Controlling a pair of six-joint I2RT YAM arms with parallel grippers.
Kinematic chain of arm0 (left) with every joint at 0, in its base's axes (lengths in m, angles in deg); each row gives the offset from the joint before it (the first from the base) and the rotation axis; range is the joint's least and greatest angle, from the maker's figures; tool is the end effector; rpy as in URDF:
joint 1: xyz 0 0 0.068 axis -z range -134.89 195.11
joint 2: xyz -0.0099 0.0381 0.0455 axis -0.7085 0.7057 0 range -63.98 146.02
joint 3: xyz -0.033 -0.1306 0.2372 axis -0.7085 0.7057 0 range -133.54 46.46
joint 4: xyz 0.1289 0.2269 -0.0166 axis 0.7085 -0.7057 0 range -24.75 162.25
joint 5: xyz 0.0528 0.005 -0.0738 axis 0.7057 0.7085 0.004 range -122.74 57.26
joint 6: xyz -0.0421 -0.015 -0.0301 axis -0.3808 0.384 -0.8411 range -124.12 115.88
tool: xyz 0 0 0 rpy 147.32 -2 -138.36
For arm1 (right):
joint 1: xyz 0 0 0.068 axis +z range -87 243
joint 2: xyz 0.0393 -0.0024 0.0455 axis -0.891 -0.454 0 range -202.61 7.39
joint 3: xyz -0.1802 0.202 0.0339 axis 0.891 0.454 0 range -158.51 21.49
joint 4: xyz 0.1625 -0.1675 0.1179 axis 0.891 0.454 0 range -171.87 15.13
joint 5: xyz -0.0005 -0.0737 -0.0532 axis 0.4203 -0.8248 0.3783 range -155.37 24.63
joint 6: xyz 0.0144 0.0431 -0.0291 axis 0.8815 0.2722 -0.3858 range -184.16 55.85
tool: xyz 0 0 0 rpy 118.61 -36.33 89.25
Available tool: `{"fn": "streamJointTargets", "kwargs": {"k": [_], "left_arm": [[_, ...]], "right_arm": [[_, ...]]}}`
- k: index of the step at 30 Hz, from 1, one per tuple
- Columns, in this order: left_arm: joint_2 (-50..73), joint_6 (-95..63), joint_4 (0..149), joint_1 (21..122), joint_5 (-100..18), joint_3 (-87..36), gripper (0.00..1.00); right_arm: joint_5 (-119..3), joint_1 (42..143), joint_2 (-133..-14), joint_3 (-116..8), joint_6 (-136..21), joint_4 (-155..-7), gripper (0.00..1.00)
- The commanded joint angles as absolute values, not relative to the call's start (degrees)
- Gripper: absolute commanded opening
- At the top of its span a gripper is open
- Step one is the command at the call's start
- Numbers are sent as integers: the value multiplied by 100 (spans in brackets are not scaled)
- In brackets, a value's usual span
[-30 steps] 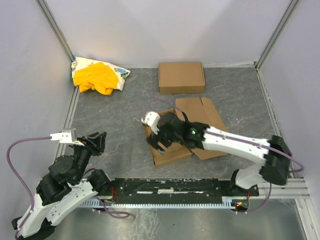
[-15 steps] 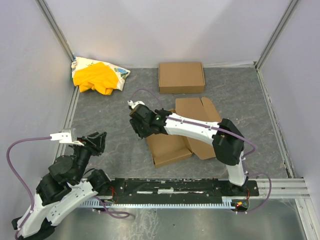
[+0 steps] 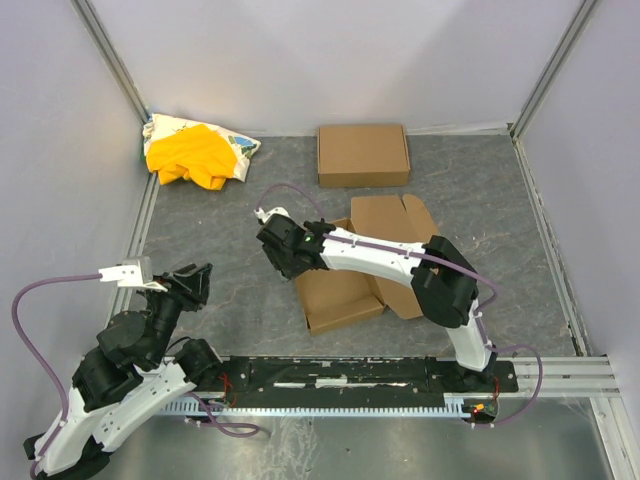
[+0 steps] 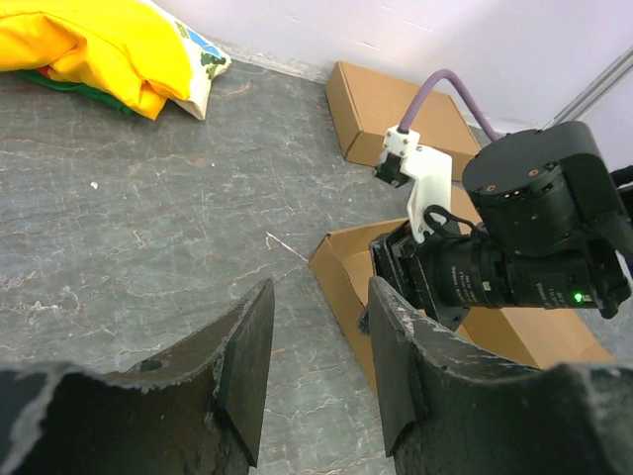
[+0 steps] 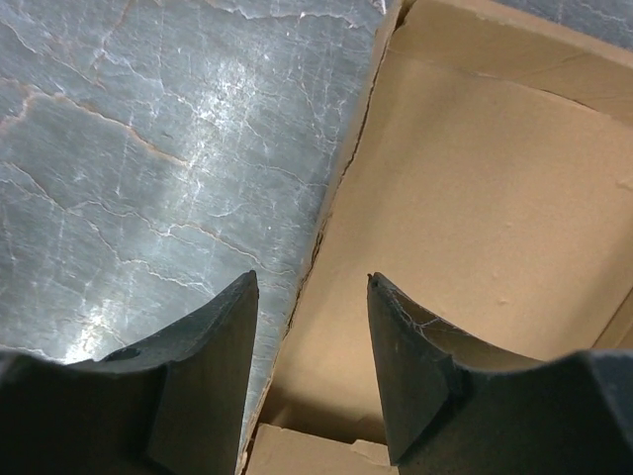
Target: Fold the paper box
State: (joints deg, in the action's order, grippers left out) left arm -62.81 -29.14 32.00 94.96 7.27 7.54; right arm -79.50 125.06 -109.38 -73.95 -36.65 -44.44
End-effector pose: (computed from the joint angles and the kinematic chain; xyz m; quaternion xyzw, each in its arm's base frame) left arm 0.0267 0.0039 0.3119 -0.0851 0.7138 -0.1987 0.6662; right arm 0.2164 0.3891 0.2231 -0.2522 0.9225 0.1042 0.2731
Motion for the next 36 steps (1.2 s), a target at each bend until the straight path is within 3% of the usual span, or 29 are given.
{"fn": "streamJointTargets", "kwargs": {"k": [1, 7, 11, 15, 29, 36], "left_arm": [[-6319, -3099, 3301, 9466, 845, 787, 50], [-6311, -3127, 3274, 9468, 904, 787, 50], [-6319, -3155, 3253, 9464, 941, 787, 50], [-6312, -3163, 3252, 9468, 945, 787, 50], [-6295, -3172, 3252, 9471, 930, 796, 50], [-6264, -3181, 3261, 9464, 908, 796, 50]], "right_arm": [[-7806, 12521, -11129, -7532, -4145, -4585, 56], [-7754, 12516, -11281, -7536, -4238, -4674, 55], [-7423, 12533, -11300, -7510, -4410, -4658, 28], [-7438, 12712, -11078, -7202, -4566, -4547, 12], [-8616, 14477, -9983, -5845, -4825, -3839, 2], [-8866, 15476, -9410, -5031, -5939, -4208, 2]]}}
